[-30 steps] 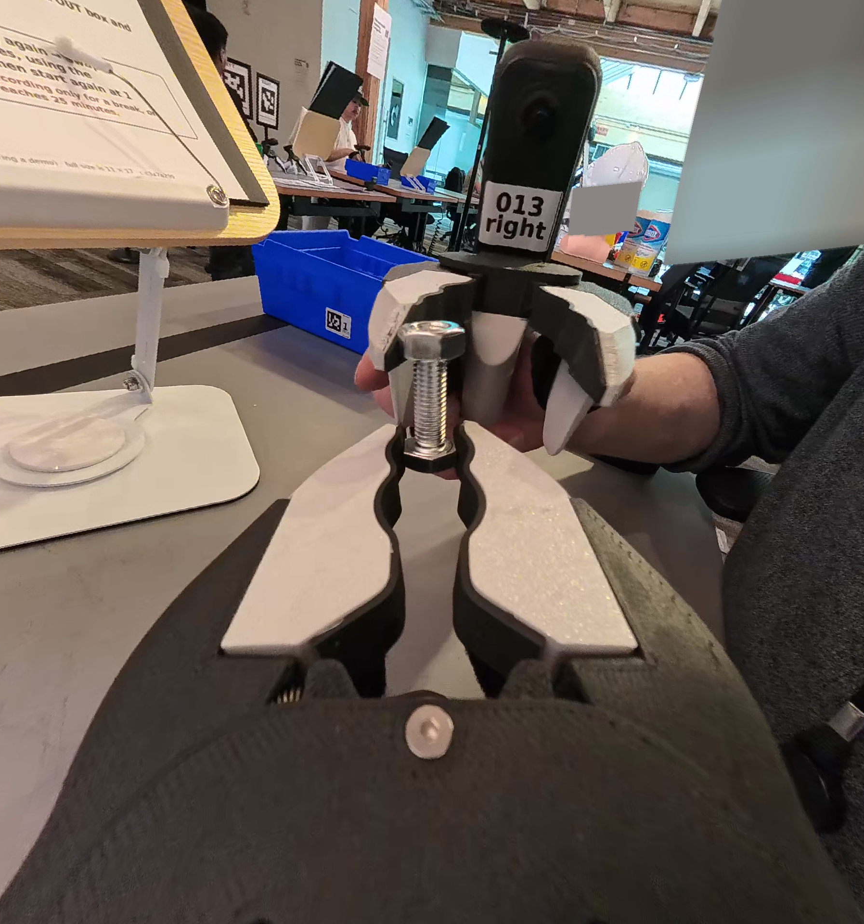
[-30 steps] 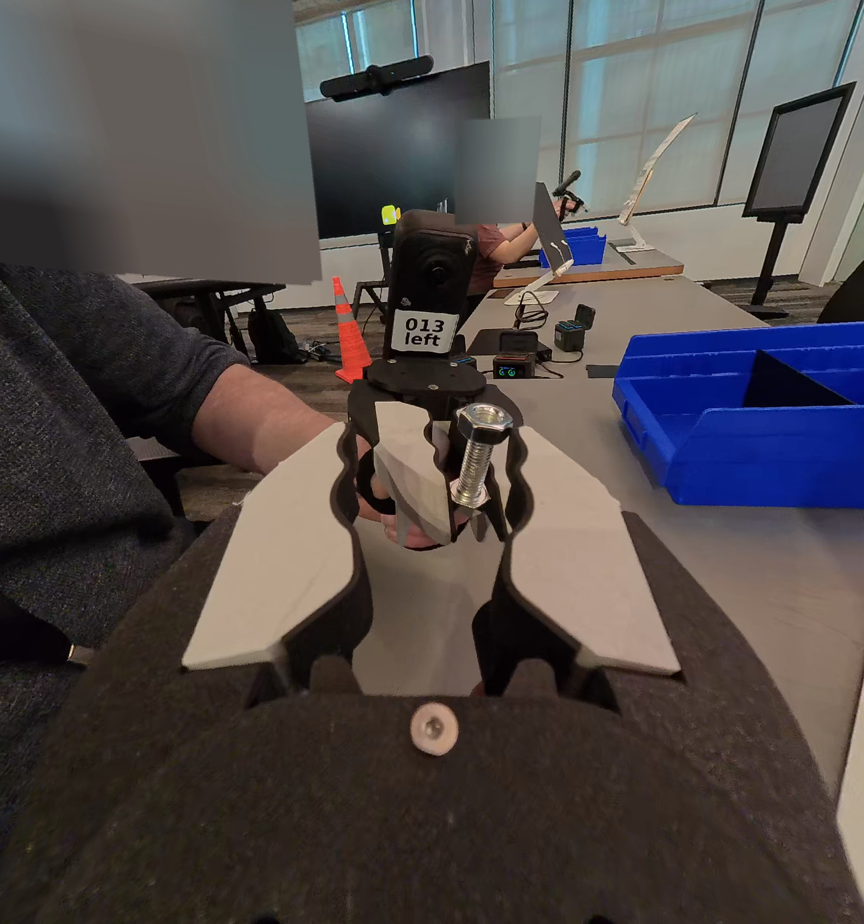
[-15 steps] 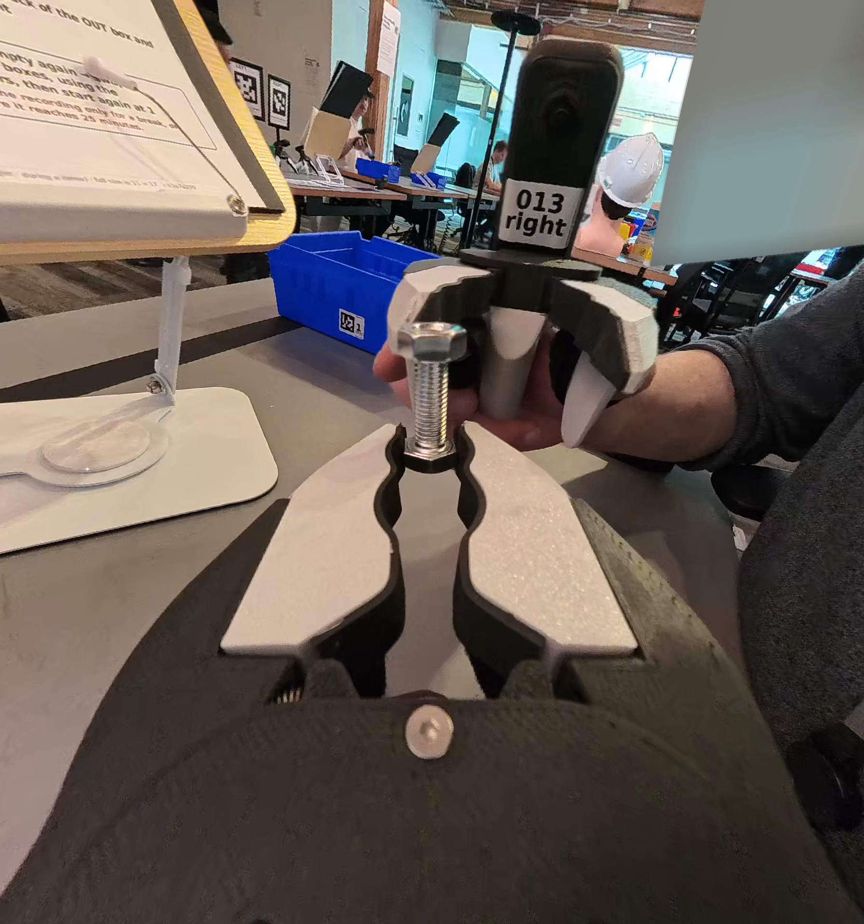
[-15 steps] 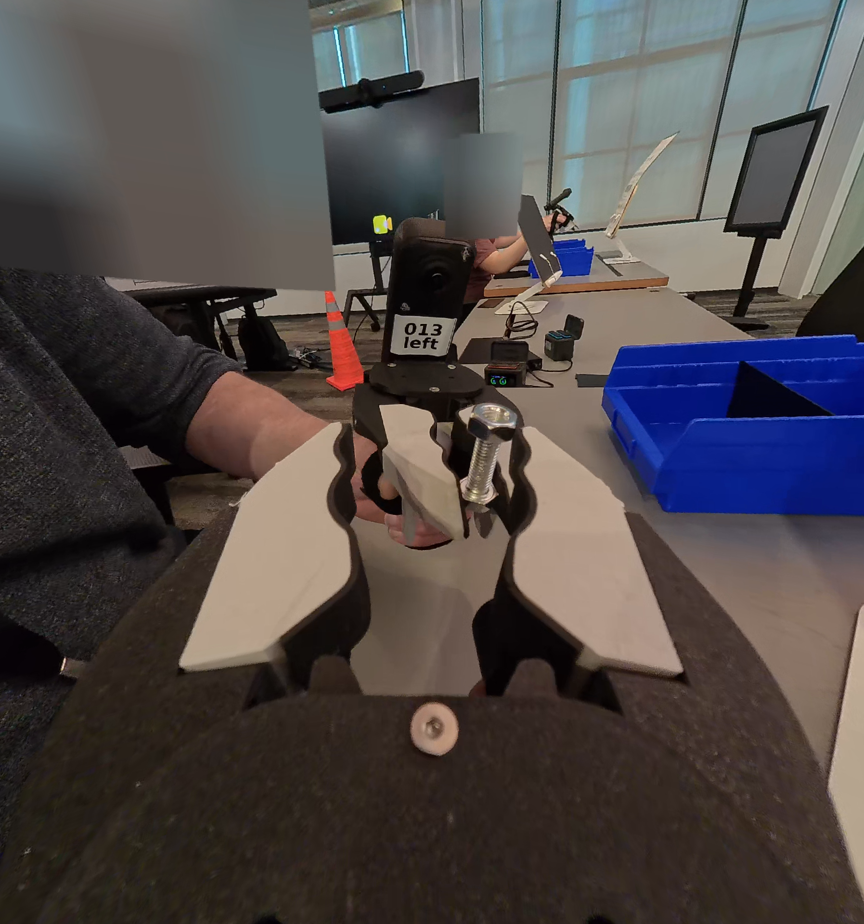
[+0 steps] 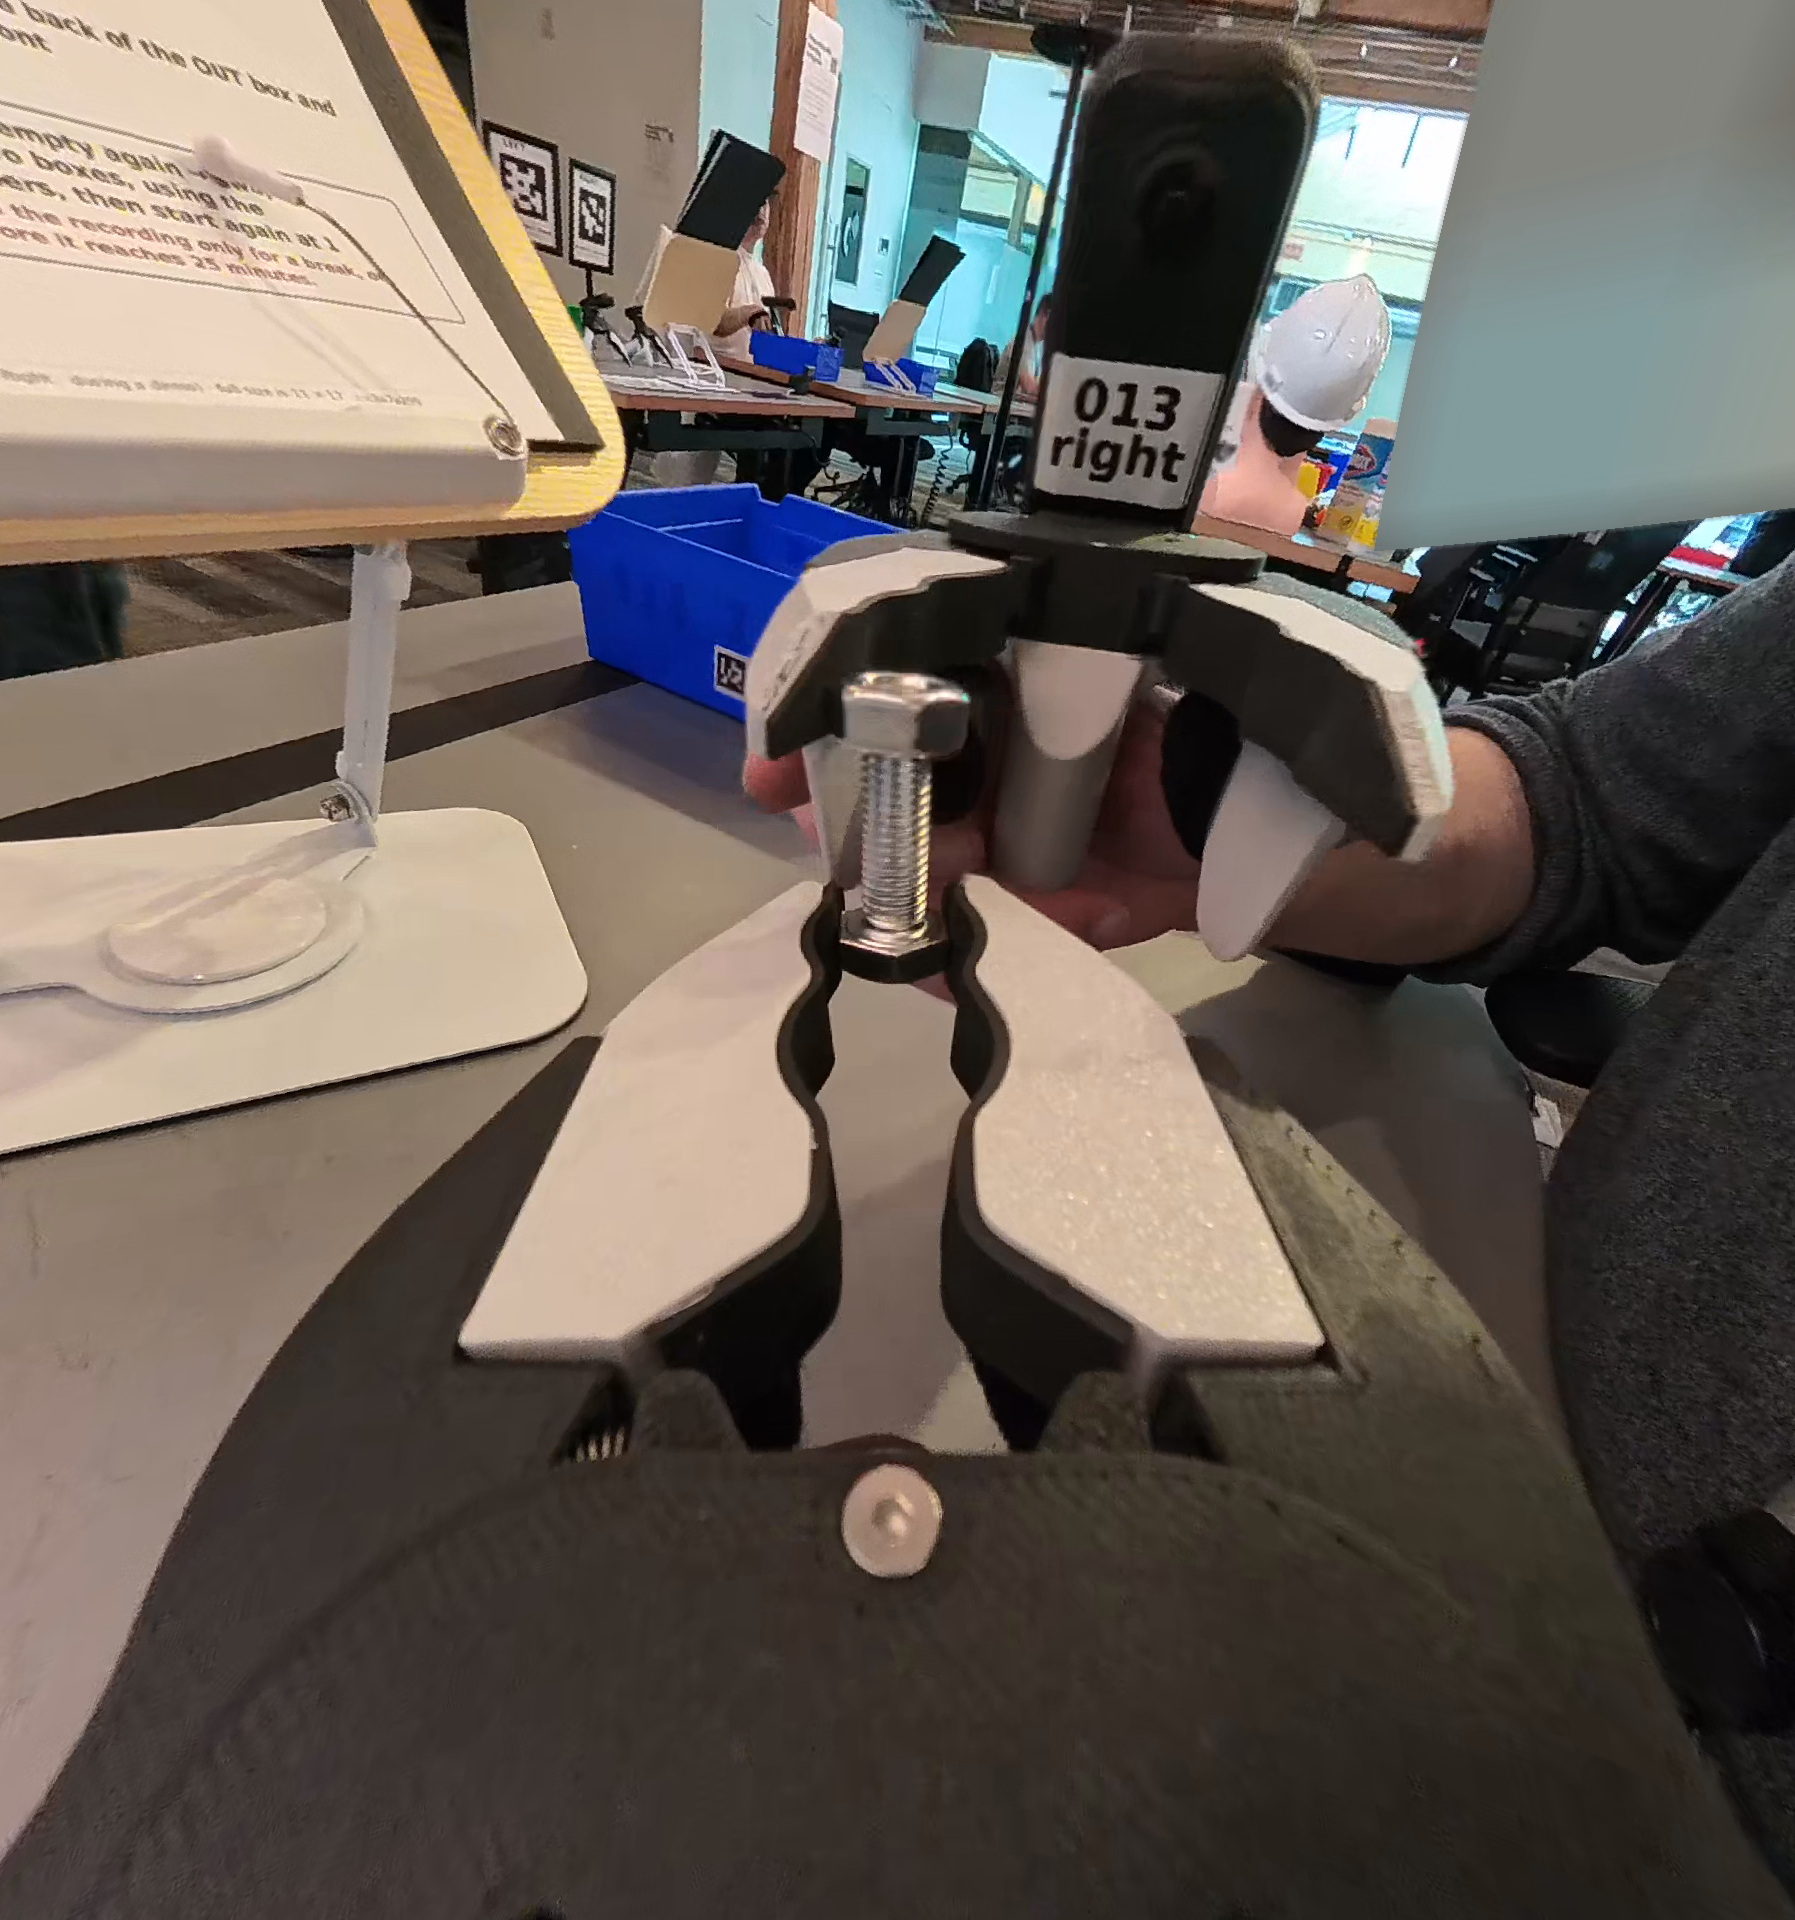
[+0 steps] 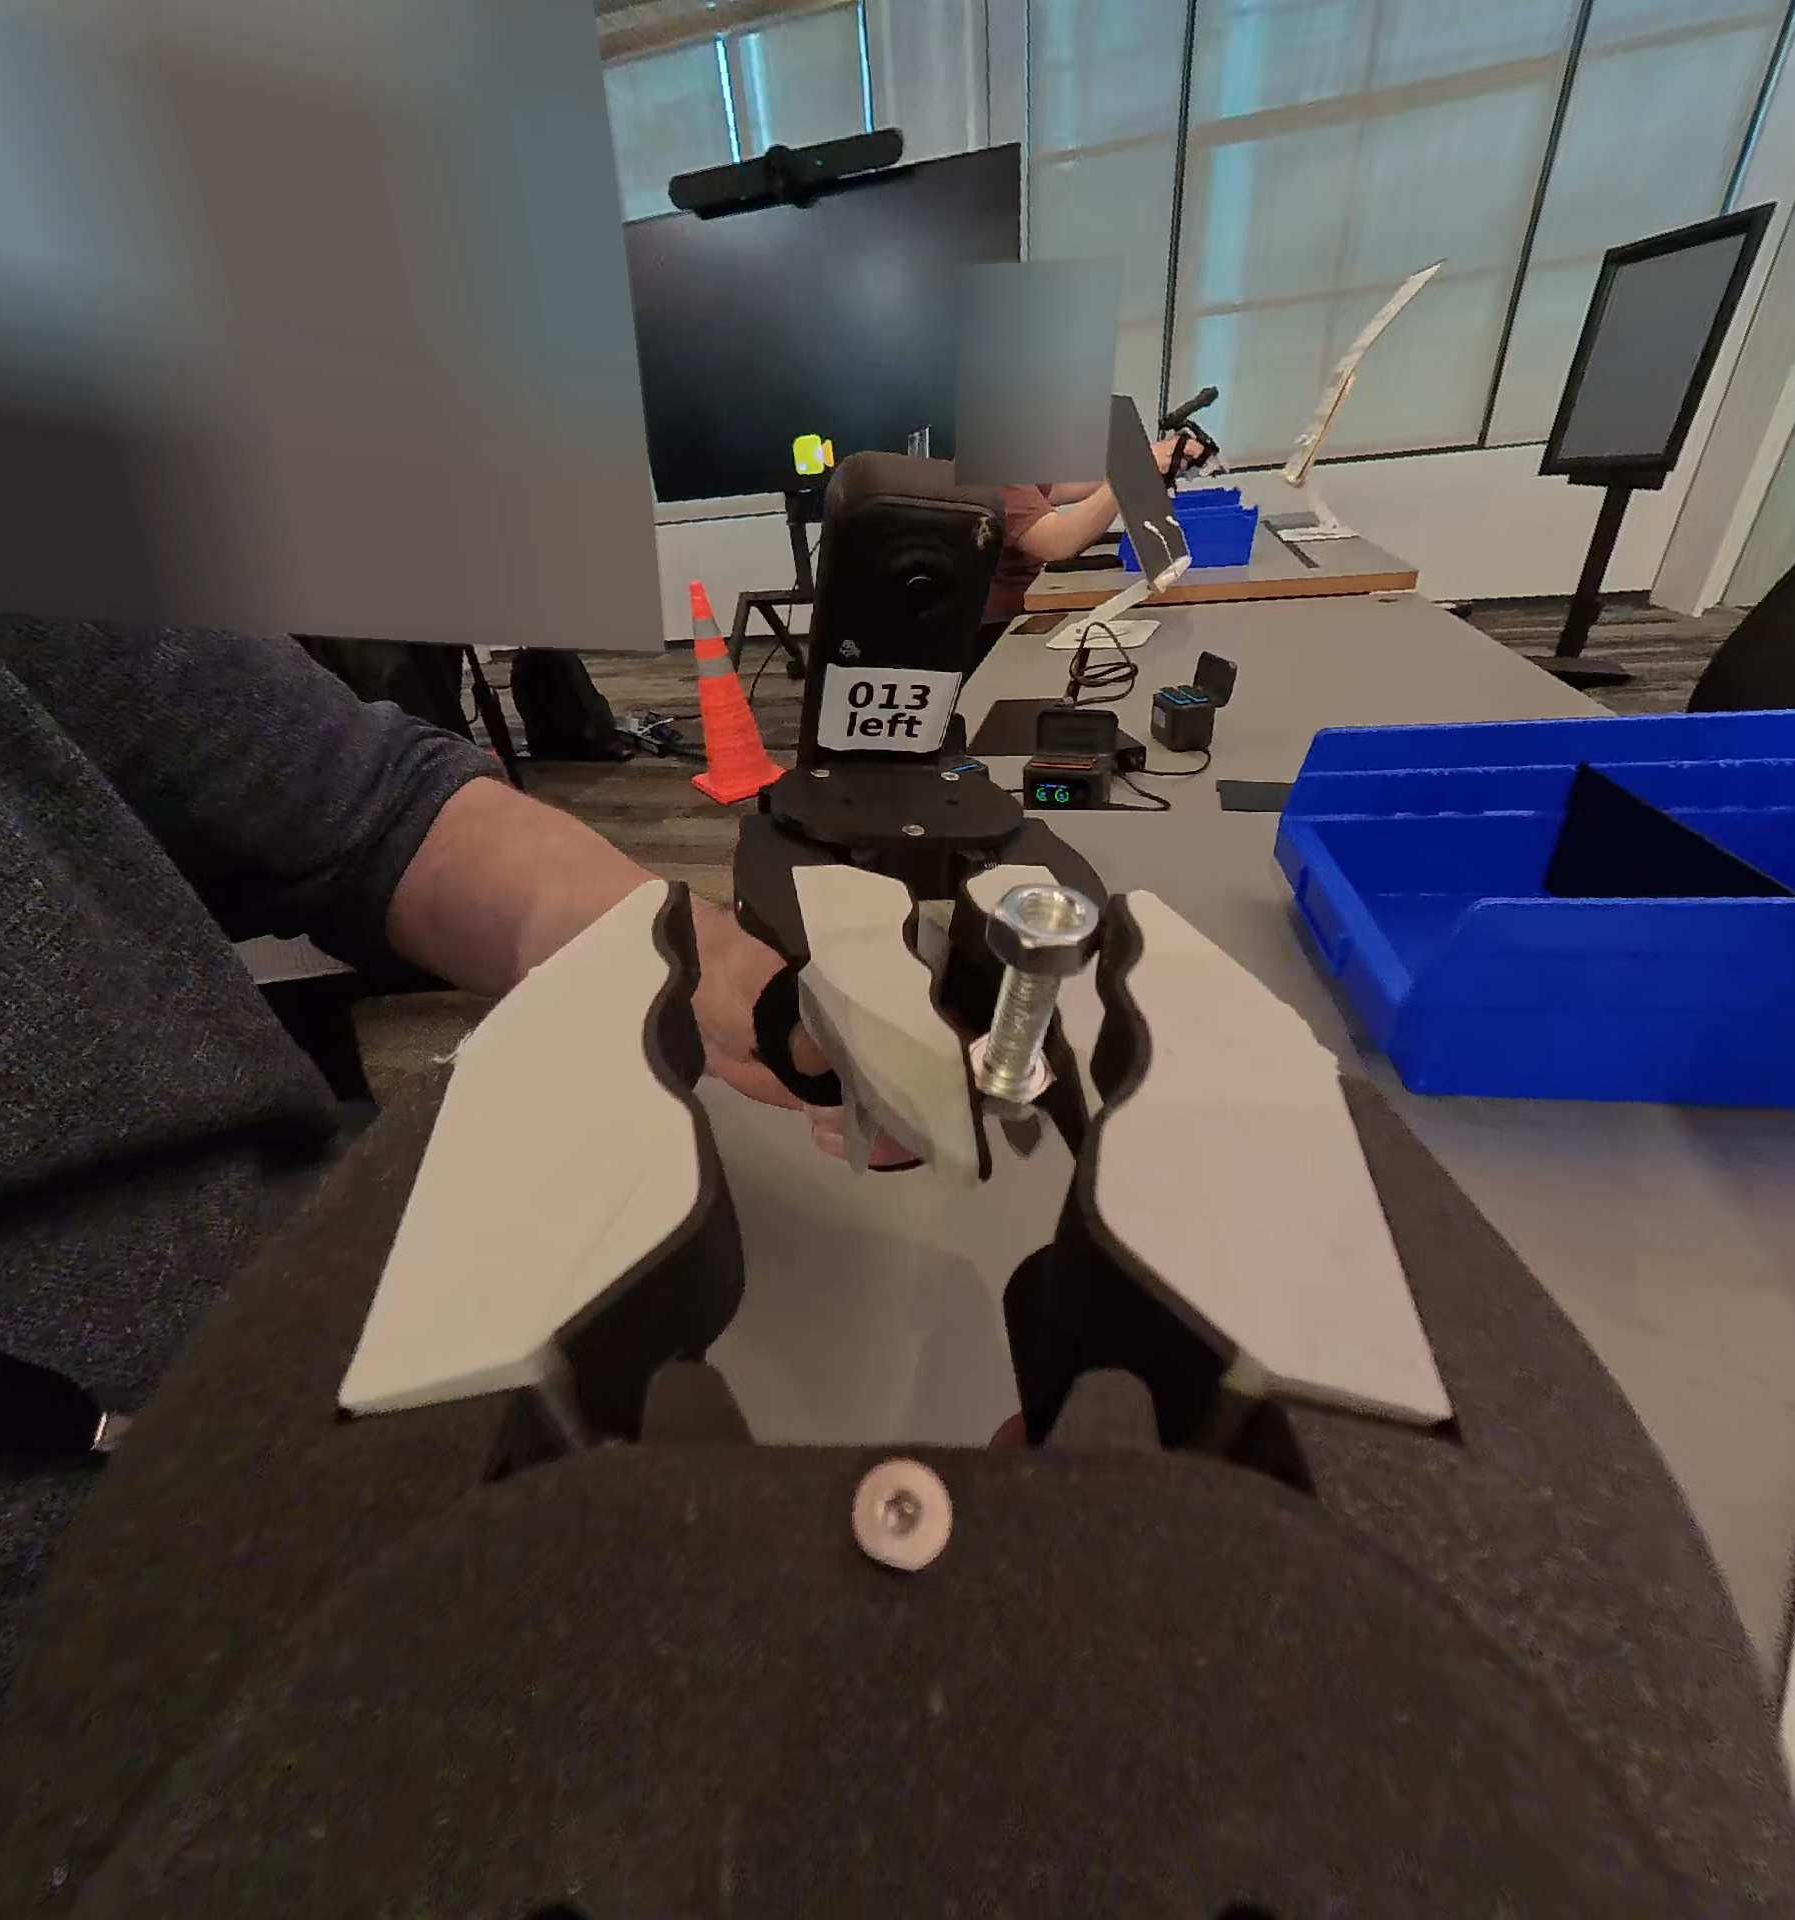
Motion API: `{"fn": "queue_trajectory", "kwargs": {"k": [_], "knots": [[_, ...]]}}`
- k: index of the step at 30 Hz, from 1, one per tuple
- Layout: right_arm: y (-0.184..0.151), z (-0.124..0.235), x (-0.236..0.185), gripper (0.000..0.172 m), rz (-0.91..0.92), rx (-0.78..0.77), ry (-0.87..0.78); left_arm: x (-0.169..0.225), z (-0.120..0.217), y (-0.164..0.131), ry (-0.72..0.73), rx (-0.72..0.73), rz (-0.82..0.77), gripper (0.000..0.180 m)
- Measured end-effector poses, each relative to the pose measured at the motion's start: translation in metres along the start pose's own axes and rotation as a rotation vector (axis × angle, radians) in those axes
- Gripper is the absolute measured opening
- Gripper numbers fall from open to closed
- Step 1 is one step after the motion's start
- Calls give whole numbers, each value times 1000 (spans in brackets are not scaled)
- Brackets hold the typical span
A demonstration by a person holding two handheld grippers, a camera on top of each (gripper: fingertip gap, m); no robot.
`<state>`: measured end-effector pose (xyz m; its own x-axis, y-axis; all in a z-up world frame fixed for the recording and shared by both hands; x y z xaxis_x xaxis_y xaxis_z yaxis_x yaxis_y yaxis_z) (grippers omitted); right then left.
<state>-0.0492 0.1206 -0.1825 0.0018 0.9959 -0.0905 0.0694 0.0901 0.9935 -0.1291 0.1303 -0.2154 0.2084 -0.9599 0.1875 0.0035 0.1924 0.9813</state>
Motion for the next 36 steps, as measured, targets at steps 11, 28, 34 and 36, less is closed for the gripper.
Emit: {"fn": "queue_trajectory", "kwargs": {"k": [11, 28, 34, 36], "knots": [[1, 7, 7, 78, -11, 26, -19, 2, -1, 1, -12, -5, -11, 18], [0, 13, -1, 64, 12, 40, -10, -8, 7, 5, 17, 31, 30, 18], [0, -4, 7, 82, -13, 17, 22, -2, 1, 3, 3, 2, 0, 18], [2, -9, 5, 81, -10, 20, 43, -2, 2, 3, 10, 4, 2, 18]]}}
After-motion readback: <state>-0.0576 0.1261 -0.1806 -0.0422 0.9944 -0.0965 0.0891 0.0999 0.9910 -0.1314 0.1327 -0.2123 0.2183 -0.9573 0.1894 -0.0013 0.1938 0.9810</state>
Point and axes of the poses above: each gripper's, where its closed fingertips meet, z back along the fingers, y out of its top, x = y × z across the jaws, the point moved 6 cm from there along z, back along the fingers, and after that the axes turned 2 degrees about x, right-handed, at the moved point
